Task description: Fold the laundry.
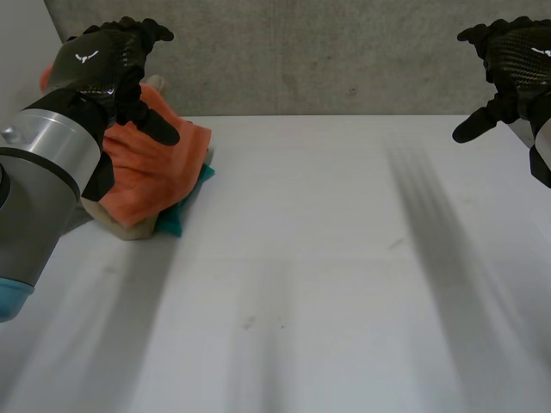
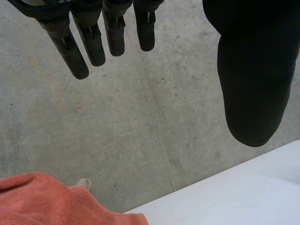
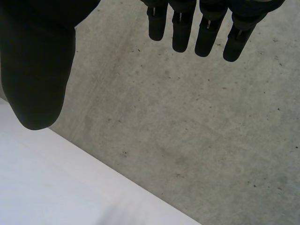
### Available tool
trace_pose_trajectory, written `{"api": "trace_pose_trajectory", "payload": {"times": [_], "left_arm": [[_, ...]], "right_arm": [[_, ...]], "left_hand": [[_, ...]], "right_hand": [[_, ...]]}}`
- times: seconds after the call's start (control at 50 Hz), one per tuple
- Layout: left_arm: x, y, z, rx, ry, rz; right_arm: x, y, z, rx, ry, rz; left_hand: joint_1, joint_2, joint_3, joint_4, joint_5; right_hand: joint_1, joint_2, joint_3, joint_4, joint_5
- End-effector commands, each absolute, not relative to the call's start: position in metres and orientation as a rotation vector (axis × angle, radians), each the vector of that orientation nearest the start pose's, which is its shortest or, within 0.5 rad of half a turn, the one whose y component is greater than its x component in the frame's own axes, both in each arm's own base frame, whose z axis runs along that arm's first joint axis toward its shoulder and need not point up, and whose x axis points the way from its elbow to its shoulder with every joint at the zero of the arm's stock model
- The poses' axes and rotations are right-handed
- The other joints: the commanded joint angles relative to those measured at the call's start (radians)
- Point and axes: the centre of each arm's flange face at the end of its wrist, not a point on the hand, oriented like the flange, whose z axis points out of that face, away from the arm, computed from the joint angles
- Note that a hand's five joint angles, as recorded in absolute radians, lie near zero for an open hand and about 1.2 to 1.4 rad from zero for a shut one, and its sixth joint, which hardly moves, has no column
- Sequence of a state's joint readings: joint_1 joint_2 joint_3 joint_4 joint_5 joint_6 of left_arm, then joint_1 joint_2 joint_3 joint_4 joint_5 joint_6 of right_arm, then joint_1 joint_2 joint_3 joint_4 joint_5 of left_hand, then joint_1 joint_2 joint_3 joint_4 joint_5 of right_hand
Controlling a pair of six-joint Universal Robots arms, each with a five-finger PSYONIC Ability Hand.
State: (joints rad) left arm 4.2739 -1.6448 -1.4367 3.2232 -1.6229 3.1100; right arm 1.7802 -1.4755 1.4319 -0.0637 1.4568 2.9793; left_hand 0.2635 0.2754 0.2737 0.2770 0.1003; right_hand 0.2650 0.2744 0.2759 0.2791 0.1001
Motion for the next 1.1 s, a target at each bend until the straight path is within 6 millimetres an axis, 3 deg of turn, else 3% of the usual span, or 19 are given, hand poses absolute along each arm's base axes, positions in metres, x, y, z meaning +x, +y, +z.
{"api": "trace_pose_trajectory", "payload": {"times": [0.02, 0.28, 0.38, 0.48, 0.64, 0.72, 0.84, 0.94, 1.0, 1.02, 1.08, 1.1], "left_arm": [[-0.255, -0.25, 0.336, 0.39, 2.261, -2.592], [-0.254, -0.258, 0.34, 0.399, 2.185, -2.62], [-0.237, -0.295, 0.331, 0.467, 1.964, -2.514], [-0.22, -0.34, 0.307, 0.611, 1.692, -2.317], [-0.203, -0.404, 0.243, 0.818, 1.641, -2.18], [-0.207, -0.421, 0.212, 0.912, 1.669, -2.172], [-0.21, -0.441, 0.192, 0.938, 1.6, -2.163], [-0.212, -0.439, 0.196, 0.952, 1.558, -2.156], [-0.215, -0.432, 0.214, 0.933, 1.538, -2.195], [-0.219, -0.421, 0.237, 0.902, 1.511, -2.253], [-0.233, -0.4, 0.266, 0.854, 1.51, -2.376], [-0.246, -0.385, 0.279, 0.833, 1.535, -2.47]], "right_arm": [[0.211, -0.297, 0.325, -0.526, 1.961, -2.227], [0.214, -0.296, 0.324, -0.552, 1.946, -2.204], [0.214, -0.295, 0.323, -0.559, 1.95, -2.204], [0.215, -0.294, 0.323, -0.561, 1.948, -2.202], [0.215, -0.292, 0.323, -0.57, 1.946, -2.199], [0.215, -0.292, 0.321, -0.571, 1.951, -2.194], [0.215, -0.292, 0.316, -0.575, 1.969, -2.178], [0.214, -0.293, 0.315, -0.574, 1.973, -2.179], [0.214, -0.294, 0.316, -0.574, 1.97, -2.182], [0.214, -0.294, 0.316, -0.574, 1.968, -2.184], [0.214, -0.294, 0.317, -0.573, 1.965, -2.187], [0.214, -0.294, 0.317, -0.573, 1.965, -2.187]], "left_hand": [[-0.089, -0.101, -0.099, -0.102, -0.1], [-0.089, -0.101, -0.099, -0.102, -0.1], [-0.089, -0.101, -0.099, -0.102, -0.1], [-0.089, -0.101, -0.099, -0.102, -0.1], [-0.088, -0.1, -0.098, -0.102, -0.099], [-0.068, -0.08, -0.078, -0.081, -0.079], [0.134, 0.122, 0.124, 0.121, 0.123], [1.131, 1.119, 1.121, 1.117, 1.12], [1.133, 1.121, 1.123, 1.119, 1.121], [1.133, 1.121, 1.123, 1.119, 1.121], [1.133, 1.121, 1.123, 1.119, 1.121], [1.133, 1.121, 1.123, 1.119, 1.121]], "right_hand": [[-0.09, -0.1, -0.101, -0.105, -0.1], [-0.09, -0.1, -0.101, -0.105, -0.1], [-0.09, -0.1, -0.101, -0.105, -0.1], [-0.09, -0.1, -0.101, -0.105, -0.1], [-0.09, -0.1, -0.101, -0.105, -0.1], [-0.09, -0.1, -0.101, -0.105, -0.1], [-0.09, -0.1, -0.101, -0.105, -0.1], [-0.09, -0.1, -0.101, -0.105, -0.1], [-0.09, -0.1, -0.101, -0.105, -0.1], [-0.09, -0.1, -0.101, -0.105, -0.1], [-0.09, -0.1, -0.101, -0.105, -0.1], [-0.09, -0.1, -0.101, -0.105, -0.1]]}}
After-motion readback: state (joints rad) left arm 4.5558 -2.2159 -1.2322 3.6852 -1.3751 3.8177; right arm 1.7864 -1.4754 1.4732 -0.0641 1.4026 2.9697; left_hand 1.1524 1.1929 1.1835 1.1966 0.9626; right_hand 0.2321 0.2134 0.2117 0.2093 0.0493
